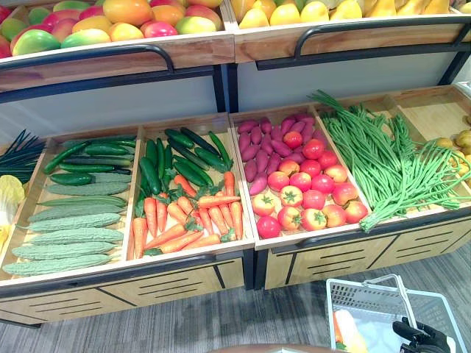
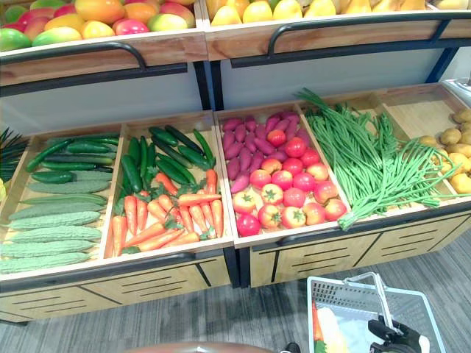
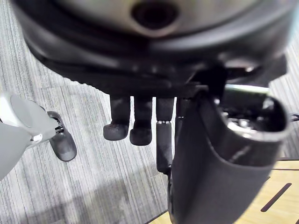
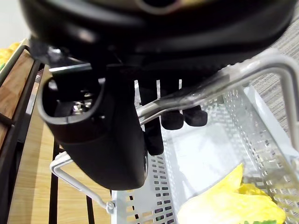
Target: Pick vegetable in the basket
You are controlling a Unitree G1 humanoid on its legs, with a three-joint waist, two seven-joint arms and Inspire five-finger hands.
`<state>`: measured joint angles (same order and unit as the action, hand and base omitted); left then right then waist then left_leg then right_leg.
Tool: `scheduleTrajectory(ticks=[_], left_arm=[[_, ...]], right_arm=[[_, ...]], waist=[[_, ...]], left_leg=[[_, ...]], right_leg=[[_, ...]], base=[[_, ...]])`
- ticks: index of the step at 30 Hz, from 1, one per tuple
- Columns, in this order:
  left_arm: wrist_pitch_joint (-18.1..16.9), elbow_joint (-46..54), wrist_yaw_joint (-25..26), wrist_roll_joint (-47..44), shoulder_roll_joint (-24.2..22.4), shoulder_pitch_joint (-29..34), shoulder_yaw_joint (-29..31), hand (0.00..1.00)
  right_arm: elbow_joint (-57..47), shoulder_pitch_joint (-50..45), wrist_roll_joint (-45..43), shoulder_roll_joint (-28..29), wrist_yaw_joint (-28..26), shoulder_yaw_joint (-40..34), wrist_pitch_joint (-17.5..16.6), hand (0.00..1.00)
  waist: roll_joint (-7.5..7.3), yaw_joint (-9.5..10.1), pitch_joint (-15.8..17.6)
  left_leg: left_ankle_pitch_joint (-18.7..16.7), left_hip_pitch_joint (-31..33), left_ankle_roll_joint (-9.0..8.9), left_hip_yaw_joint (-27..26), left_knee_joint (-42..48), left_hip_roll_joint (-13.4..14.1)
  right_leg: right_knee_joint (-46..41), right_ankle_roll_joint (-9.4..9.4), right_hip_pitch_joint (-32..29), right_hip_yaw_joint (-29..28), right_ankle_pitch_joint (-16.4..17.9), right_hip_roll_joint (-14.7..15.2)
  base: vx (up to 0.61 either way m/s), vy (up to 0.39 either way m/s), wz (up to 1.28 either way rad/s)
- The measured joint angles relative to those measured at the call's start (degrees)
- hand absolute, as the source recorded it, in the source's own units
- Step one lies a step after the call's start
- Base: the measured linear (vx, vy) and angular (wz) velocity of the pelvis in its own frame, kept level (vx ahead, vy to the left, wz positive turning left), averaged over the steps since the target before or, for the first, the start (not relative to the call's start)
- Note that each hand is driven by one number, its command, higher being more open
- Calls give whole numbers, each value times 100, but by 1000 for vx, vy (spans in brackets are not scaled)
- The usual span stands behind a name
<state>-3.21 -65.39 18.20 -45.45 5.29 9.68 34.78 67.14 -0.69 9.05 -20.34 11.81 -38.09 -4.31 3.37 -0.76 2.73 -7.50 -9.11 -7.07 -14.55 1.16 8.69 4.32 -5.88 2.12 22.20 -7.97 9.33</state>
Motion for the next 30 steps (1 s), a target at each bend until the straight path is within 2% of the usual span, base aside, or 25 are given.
scheduleTrajectory(ticks=[12,18,19,20,21,24,30], left_arm=[[2,0,142,-11,1,0,4,100],[108,0,174,151,3,-2,1,100],[177,-6,205,545,-2,-10,9,100],[261,-11,350,1823,-25,2,-41,100],[262,-10,459,2715,-23,14,-151,100],[277,-1,552,3850,-5,14,-413,100],[434,23,341,4400,-5,17,-988,100]], right_arm=[[0,0,0,0,0,3,0,0],[8,2,-2,0,1,155,0,0],[8,2,-7,0,3,155,0,0],[8,6,-9,3,5,159,0,0],[7,7,-10,5,5,166,-1,0],[6,7,-13,6,6,217,-1,0],[4,-4,-13,95,8,337,-1,0]], waist=[[-3,-2,2],[-11,-12,6],[-12,-10,5],[-17,-9,9],[-25,-8,13],[-30,-9,17],[-56,-8,34]], left_leg=[[0,0,0,0,-1,0],[0,0,0,-7,-2,-2],[0,-2,0,-14,-2,-2],[0,-12,0,-36,-2,-2],[0,-17,0,-51,-2,0],[0,-20,0,-85,-2,1],[-2,-71,-2,-182,-5,3]], right_leg=[[0,0,-1,-1,0,0],[0,0,-8,-12,0,-2],[0,0,-10,-19,0,-3],[-2,0,-16,-41,-1,-7],[-6,1,-23,-61,-2,-13],[-26,2,-54,-115,-3,-19],[-85,4,-109,-240,-4,-30]], base=[[0,0,0],[0,0,0],[0,0,-5],[0,0,-7],[0,0,-8],[-1,-1,-8],[-10,-10,-11]])
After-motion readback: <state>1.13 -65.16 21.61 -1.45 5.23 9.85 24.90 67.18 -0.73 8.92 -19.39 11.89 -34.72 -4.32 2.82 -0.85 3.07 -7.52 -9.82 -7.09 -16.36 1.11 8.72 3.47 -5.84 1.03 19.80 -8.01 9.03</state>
